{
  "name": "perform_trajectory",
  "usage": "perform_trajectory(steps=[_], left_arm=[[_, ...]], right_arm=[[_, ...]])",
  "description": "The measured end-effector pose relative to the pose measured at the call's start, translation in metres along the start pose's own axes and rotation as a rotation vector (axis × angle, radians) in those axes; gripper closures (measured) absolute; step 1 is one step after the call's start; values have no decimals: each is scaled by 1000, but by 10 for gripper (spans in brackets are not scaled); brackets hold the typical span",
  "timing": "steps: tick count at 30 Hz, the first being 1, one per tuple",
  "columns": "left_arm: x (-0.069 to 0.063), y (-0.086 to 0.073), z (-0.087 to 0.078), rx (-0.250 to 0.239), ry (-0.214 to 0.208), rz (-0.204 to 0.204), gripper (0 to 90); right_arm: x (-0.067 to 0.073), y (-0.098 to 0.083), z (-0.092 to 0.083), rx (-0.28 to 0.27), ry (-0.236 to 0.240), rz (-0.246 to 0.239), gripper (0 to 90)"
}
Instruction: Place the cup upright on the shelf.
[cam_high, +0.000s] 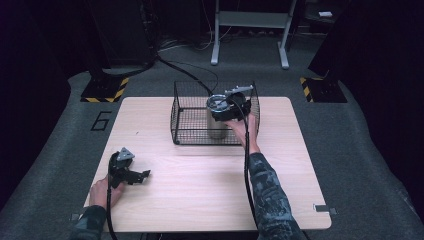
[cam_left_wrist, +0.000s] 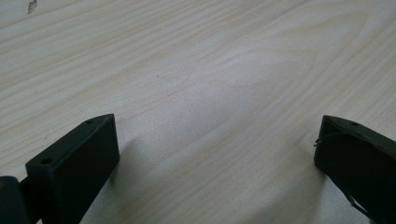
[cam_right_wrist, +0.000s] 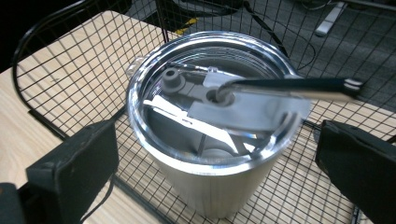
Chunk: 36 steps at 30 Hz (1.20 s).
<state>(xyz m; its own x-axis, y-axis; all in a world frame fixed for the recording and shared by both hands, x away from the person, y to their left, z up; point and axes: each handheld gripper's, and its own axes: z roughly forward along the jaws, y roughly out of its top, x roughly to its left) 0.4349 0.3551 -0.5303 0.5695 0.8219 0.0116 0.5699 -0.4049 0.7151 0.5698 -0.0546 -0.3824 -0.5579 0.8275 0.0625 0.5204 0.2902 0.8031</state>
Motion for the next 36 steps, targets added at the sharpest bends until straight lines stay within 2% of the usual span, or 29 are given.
perform_trajectory(steps=[2, 4, 12, 17, 23, 25, 26, 28, 30, 36], left_arm=[[0, 0, 0, -1, 1, -1, 0], [0, 0, 0, 0, 0, -1, 0], [0, 0, 0, -1, 1, -1, 0], [0, 0, 0, -1, 1, -1, 0], [0, 0, 0, 0, 1, 0, 0], [0, 0, 0, -1, 1, -2, 0], [0, 0, 0, -1, 1, -1, 0], [0, 0, 0, -1, 1, -1, 0], [0, 0, 0, -1, 1, -1, 0], [0, 0, 0, -1, 1, -1, 0]], right_arm=[[-1, -2, -6, -3, 3, -20, 0], [-2, -5, -13, -9, 7, -16, 0], [-4, -15, -36, -12, 17, -49, 0], [2, -21, -54, -20, 19, -64, 0], [10, -28, -78, -36, 30, -111, 0], [15, -33, -87, -34, 31, -122, 0], [16, -35, -91, -35, 33, -151, 0], [21, -40, -97, -37, 30, -147, 0], [24, -46, -106, -35, 31, -168, 0], [26, -68, -129, -7, 34, -193, 0]])
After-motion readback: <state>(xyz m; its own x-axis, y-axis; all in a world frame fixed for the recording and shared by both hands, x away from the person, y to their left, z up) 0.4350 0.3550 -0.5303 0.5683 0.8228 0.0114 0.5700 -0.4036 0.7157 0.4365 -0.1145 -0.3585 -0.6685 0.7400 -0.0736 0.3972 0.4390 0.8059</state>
